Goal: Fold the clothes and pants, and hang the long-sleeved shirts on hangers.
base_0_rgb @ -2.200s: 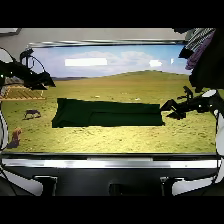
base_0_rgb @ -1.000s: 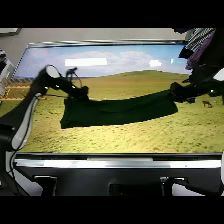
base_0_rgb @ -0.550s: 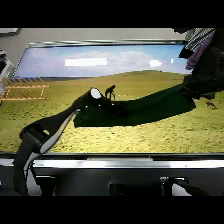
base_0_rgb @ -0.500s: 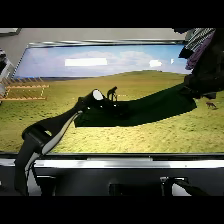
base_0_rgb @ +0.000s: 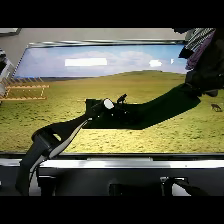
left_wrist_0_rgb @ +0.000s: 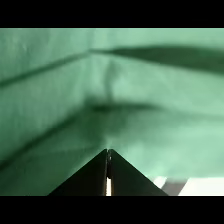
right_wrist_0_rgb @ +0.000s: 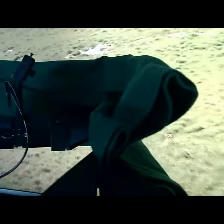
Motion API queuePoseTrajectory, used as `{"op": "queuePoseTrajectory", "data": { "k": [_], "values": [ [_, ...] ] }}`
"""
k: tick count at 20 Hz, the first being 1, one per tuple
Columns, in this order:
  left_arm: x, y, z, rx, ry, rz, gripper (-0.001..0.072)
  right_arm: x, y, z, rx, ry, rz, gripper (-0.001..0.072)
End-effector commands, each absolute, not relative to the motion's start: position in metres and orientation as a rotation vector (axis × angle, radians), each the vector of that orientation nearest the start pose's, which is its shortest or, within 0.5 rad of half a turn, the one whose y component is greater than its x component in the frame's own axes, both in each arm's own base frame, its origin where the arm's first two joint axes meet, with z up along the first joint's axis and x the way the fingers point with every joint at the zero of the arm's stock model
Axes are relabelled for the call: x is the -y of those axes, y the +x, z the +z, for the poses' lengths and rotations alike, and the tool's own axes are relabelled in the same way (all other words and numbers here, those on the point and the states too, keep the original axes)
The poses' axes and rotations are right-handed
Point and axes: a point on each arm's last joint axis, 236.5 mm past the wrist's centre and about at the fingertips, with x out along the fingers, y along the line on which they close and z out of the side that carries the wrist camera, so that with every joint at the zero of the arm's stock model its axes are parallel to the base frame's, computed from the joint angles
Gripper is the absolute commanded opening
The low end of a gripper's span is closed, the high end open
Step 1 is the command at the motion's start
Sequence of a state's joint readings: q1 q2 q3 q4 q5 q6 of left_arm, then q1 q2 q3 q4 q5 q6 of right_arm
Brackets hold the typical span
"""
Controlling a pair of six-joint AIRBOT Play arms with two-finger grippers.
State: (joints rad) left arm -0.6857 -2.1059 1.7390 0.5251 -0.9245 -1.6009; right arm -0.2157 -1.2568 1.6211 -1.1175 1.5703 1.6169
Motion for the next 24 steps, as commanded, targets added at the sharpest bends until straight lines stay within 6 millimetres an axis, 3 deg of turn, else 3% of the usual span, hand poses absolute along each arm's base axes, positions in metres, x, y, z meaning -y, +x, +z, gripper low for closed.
{"op": "queuePoseTrajectory", "data": {
  "k": [1,4,6,9,12,14,17,20,24],
  "values": [
    [0.447,0.361,-0.052,-1.511,-0.493,-0.846,0.0014,-0.046,0.38,0.186,-1.13,0.497,0.278,0.0028],
    [0.361,0.401,0.003,-1.401,-0.327,-0.765,0.0014,-0.078,0.379,0.194,-1.129,0.523,0.359,0.0028],
    [0.297,0.419,0.043,-1.339,-0.275,-0.684,0.0015,-0.115,0.379,0.194,-1.14,0.504,0.413,0.0028],
    [0.215,0.432,0.106,-1.238,-0.308,-0.58,0.0016,-0.179,0.385,0.179,-1.156,0.465,0.456,0.0028],
    [0.153,0.435,0.158,-1.12,-0.358,-0.49,0.0016,-0.258,0.39,0.154,-1.168,0.445,0.533,0.0028],
    [0.121,0.433,0.181,-1.062,-0.38,-0.438,0.0017,-0.303,0.393,0.127,-1.188,0.448,0.567,0.0028],
    [0.088,0.428,0.195,-1.033,-0.404,-0.38,0.0016,-0.349,0.398,0.082,-1.224,0.456,0.577,0.0028],
    [0.071,0.427,0.193,-1.041,-0.419,-0.346,0.0016,-0.377,0.41,0.048,-1.24,0.526,0.572,0.0028],
    [0.066,0.428,0.192,-1.038,-0.424,-0.335,0.0016,-0.392,0.424,0.027,-1.24,0.618,0.557,0.0028]
  ]
}}
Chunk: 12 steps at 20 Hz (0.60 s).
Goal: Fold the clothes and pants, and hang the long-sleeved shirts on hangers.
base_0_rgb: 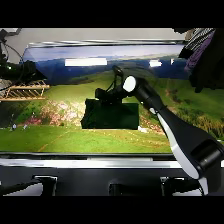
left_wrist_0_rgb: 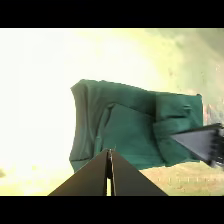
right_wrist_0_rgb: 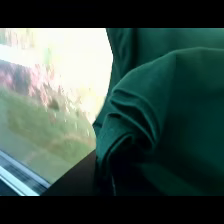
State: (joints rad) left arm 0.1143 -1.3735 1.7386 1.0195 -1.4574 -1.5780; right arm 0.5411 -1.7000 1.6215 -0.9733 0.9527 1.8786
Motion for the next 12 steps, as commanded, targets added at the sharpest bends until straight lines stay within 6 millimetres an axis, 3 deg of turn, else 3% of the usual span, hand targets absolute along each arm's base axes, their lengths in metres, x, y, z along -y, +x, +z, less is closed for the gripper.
{"op": "queuePoseTrajectory", "data": {
  "k": [1,4,5,6,7,9,12],
  "values": [
    [0.066,0.429,0.191,-1.041,-0.425,-0.335,0.0016,-0.392,0.425,0.023,-1.244,0.622,0.552,0.0028],
    [0.066,0.429,0.19,-1.043,-0.427,-0.334,0.0016,-0.399,0.421,0.017,-1.262,0.634,0.558,0.003],
    [0.066,0.43,0.189,-1.043,-0.428,-0.333,0.0017,-0.403,0.42,0.018,-1.259,0.64,0.564,0.0094],
    [0.066,0.43,0.189,-1.043,-0.428,-0.333,0.0016,-0.41,0.418,0.023,-1.257,0.672,0.577,0.0254],
    [0.066,0.431,0.189,-1.044,-0.43,-0.333,0.0017,-0.421,0.412,0.033,-1.265,0.716,0.622,0.0354],
    [0.066,0.432,0.188,-1.044,-0.431,-0.331,0.0017,-0.441,0.395,0.06,-1.265,0.765,0.757,0.0468],
    [0.066,0.432,0.188,-1.042,-0.435,-0.329,0.0017,-0.437,0.385,0.1,-1.227,0.77,0.846,0.048]
  ]
}}
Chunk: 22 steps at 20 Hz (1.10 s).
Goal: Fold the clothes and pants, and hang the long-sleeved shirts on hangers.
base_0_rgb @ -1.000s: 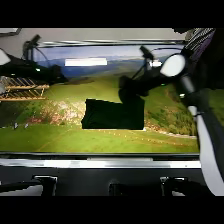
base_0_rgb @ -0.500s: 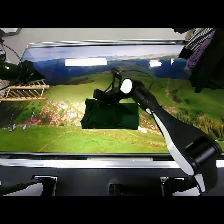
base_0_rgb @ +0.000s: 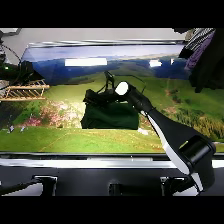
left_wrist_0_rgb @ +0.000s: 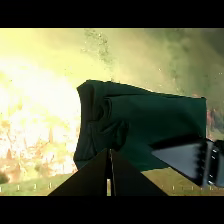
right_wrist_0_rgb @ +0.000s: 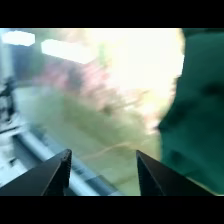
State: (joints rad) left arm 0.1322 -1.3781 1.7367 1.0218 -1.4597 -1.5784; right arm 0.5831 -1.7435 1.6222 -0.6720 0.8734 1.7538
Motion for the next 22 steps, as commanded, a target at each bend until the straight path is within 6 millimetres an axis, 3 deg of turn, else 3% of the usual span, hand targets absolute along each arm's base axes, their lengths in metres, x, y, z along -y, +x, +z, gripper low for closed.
{"op": "queuePoseTrajectory", "data": {
  "k": [1,3,5,6,9,10,12,15,18,22],
  "values": [
    [0.067,0.432,0.188,-1.042,-0.433,-0.332,0.0017,-0.427,0.389,0.113,-1.201,0.771,0.85,0.0483],
    [0.068,0.432,0.188,-1.043,-0.432,-0.335,0.0017,-0.388,0.406,0.139,-1.139,0.751,0.836,0.049],
    [0.069,0.432,0.188,-1.043,-0.431,-0.336,0.0017,-0.319,0.429,0.15,-1.1,0.697,0.744,0.049],
    [0.069,0.432,0.188,-1.043,-0.431,-0.336,0.0017,-0.28,0.44,0.146,-1.099,0.658,0.678,0.0491],
    [0.069,0.432,0.188,-1.043,-0.43,-0.336,0.0017,-0.161,0.454,0.112,-1.172,0.572,0.482,0.05],
    [0.069,0.432,0.188,-1.043,-0.43,-0.337,0.0017,-0.136,0.455,0.101,-1.183,0.593,0.449,0.05],
    [0.069,0.432,0.188,-1.042,-0.427,-0.337,0.0017,-0.103,0.449,0.071,-1.225,0.654,0.405,0.05],
    [0.069,0.432,0.188,-1.042,-0.427,-0.337,0.0017,-0.096,0.424,0.01,-1.313,0.696,0.385,0.05],
    [0.069,0.432,0.188,-1.043,-0.427,-0.338,0.0017,-0.11,0.402,-0.04,-1.357,0.771,0.372,0.05],
    [0.068,0.432,0.188,-1.042,-0.427,-0.337,0.0017,-0.132,0.391,-0.07,-1.365,0.809,0.4,0.0497]
  ]
}}
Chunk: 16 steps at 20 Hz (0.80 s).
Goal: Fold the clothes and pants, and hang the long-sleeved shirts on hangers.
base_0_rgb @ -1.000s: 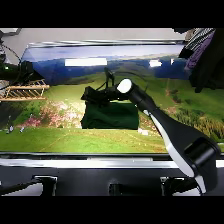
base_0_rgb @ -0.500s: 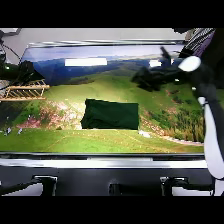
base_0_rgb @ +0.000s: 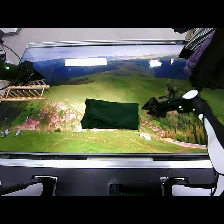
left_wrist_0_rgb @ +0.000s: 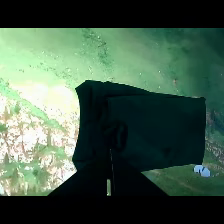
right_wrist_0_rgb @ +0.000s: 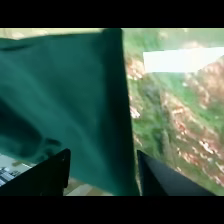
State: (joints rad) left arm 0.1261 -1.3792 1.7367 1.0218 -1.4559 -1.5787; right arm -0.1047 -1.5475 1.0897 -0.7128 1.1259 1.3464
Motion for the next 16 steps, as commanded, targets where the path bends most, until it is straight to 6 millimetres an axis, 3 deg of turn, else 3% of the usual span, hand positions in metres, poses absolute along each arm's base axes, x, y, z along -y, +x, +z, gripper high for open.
{"op": "queuePoseTrajectory", "data": {
  "k": [1,6,7,9,11,12,16],
  "values": [
    [0.068,0.432,0.188,-1.042,-0.427,-0.337,0.0018,-0.137,0.39,-0.075,-1.374,0.798,0.403,0.0497],
    [0.068,0.432,0.188,-1.04,-0.42,-0.34,0.0017,-0.164,0.389,-0.097,-1.4,0.764,0.401,0.0493],
    [0.068,0.432,0.188,-1.04,-0.42,-0.34,0.0017,-0.171,0.388,-0.1,-1.404,0.759,0.407,0.0464],
    [0.068,0.432,0.188,-1.04,-0.42,-0.34,0.0017,-0.183,0.391,-0.096,-1.382,0.752,0.43,0.0272],
    [0.068,0.432,0.188,-1.04,-0.42,-0.34,0.0017,-0.193,0.405,-0.078,-1.323,0.791,0.476,0.0058],
    [0.068,0.432,0.188,-1.04,-0.42,-0.34,0.0017,-0.195,0.415,-0.066,-1.289,0.811,0.49,0.0029],
    [0.068,0.432,0.188,-1.041,-0.42,-0.341,0.0017,-0.185,0.457,-0.014,-1.211,0.861,0.473,0.0028]
  ]
}}
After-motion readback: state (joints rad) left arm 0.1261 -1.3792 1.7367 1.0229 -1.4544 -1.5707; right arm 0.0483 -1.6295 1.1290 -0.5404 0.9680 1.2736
